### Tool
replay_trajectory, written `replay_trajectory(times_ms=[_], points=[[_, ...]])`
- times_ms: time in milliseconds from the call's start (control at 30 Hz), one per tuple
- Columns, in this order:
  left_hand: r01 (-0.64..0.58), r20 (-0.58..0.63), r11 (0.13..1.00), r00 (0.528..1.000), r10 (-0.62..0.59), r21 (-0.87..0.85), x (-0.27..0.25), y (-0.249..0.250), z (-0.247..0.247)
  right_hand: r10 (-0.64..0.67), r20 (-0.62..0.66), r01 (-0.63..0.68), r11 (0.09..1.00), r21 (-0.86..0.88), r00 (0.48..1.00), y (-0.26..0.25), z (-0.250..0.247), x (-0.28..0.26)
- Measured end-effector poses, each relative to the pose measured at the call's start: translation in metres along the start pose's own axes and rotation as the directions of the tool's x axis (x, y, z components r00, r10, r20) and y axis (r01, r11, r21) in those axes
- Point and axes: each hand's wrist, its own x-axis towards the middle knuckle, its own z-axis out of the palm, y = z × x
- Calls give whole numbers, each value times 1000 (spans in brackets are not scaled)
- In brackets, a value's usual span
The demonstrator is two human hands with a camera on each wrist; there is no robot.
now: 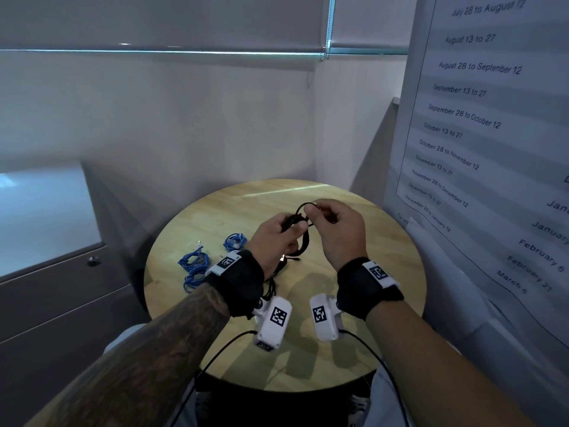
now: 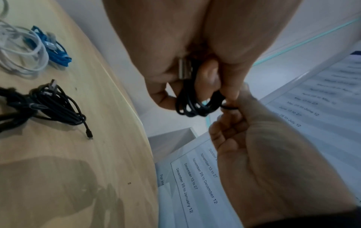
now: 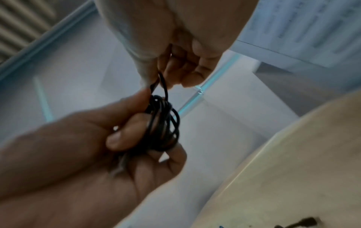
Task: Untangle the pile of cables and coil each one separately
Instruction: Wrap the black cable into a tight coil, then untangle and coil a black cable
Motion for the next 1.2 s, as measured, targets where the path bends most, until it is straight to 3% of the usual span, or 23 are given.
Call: replay_trajectory(times_ms=[67, 100, 167, 200, 233, 267, 333, 400, 500, 633, 767, 867, 967, 1067, 1200], points=[[-34, -44, 999, 998, 34, -2, 1, 1, 1, 37, -33, -36, 999, 37, 999, 0, 2, -3], [-39, -48, 999, 998, 38, -11, 2, 2, 2, 144, -15, -141, 984, 111, 990, 0, 2, -2], [-30, -15, 999, 999, 30, -27, 3, 2, 1, 407, 167, -439, 848, 297, 898, -2, -1, 0], [-21, 7, 999, 1000, 21, -24, 3, 2, 1, 462, 270, -532, 777, 335, 845, -3, -3, 0], [-11, 22, 1000, 1000, 11, -14, 3, 1, 1, 460, 326, -553, 770, 318, 826, -4, -5, 1], [0, 29, 1000, 1000, 0, -1, 3, 0, 0, 422, 332, -510, 822, 252, 844, -4, -7, 4], [42, 48, 999, 998, -43, 27, 1, -2, -1, 277, 239, -297, 953, 54, 931, -7, -13, 11], [130, 104, 991, 986, -131, 23, -2, -4, -1, 174, 79, -171, 984, -48, 982, -11, -21, 25], [228, 206, 973, 955, -215, -41, -6, -5, 5, 134, -14, -134, 990, -36, 991, -12, -31, 43], [155, 194, 988, 968, -157, 25, 0, 1, 8, 136, -67, -136, 991, 1, 988, -7, -35, 49], [77, 96, 996, 993, -72, -50, 10, 7, -1, 156, 61, -161, 982, 97, 986, -9, -54, 47], [104, 99, 980, 991, -88, -172, 17, 11, -9, 129, 259, -105, 989, -105, 957, 3, -57, 34], [120, 135, 985, 986, -102, -127, 20, 11, -10, 130, 351, -33, 963, -268, 927, 29, -49, 24], [82, 114, 997, 990, -80, -14, 24, 3, -9, 246, 307, -184, 959, -217, 919, 45, -35, 14], [-19, 56, 979, 998, 7, 202, 34, -12, -16, 516, 352, -562, 826, 35, 781, 51, -21, 12]])
